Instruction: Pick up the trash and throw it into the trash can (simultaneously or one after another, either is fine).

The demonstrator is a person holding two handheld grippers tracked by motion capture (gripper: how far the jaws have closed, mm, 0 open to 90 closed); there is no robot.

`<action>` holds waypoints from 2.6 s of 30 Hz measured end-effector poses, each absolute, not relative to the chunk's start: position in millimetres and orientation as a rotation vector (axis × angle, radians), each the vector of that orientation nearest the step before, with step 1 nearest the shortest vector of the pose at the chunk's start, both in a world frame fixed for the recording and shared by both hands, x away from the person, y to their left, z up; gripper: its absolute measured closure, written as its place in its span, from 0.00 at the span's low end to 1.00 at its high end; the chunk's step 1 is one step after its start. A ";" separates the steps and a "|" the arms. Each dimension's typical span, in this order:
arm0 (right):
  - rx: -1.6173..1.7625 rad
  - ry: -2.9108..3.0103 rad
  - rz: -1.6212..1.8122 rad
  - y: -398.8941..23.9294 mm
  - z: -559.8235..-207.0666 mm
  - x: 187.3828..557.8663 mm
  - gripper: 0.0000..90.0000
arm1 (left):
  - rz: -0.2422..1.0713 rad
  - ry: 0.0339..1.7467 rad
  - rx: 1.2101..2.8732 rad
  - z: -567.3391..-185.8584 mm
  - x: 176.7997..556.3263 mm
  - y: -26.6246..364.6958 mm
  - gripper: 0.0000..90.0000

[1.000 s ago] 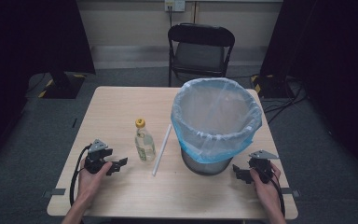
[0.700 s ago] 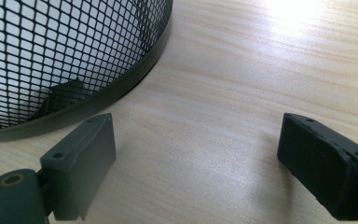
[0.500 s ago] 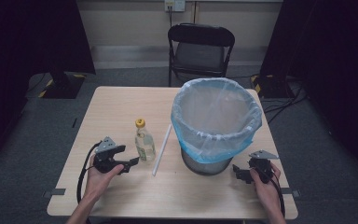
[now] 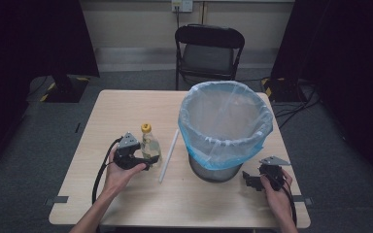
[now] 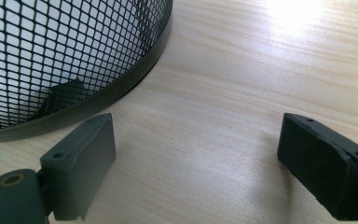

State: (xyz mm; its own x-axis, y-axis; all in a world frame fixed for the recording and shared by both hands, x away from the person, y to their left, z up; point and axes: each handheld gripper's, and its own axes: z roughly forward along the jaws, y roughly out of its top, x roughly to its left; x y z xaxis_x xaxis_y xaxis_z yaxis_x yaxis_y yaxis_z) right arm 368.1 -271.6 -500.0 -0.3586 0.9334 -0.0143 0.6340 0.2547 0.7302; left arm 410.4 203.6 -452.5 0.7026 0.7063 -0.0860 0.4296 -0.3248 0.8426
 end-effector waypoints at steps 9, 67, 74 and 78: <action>1.423 2.084 0.892 -271.6 -500.0 368.1 0.11 | 0.387 0.845 1.984 -458.3 418.0 196.1 0.18; 1.423 2.084 0.892 -271.6 -500.0 368.1 0.12 | 0.369 0.853 1.860 -435.4 423.8 195.8 0.31; 1.421 2.084 0.892 -271.6 -500.0 368.2 0.12 | 0.369 0.845 1.812 -423.1 421.6 201.7 0.31; 1.422 2.084 0.892 -271.6 -499.9 368.2 0.12 | 0.366 0.839 1.801 -417.8 420.5 204.6 0.31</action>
State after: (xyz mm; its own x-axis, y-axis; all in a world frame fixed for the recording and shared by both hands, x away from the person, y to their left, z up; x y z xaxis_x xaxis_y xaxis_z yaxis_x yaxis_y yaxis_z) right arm 368.2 -271.6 -499.9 -0.3584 0.9335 -0.0144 0.6340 0.2547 0.7302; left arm 420.5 204.6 -417.8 0.7056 0.6940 -0.1427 0.3679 -0.1868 0.9109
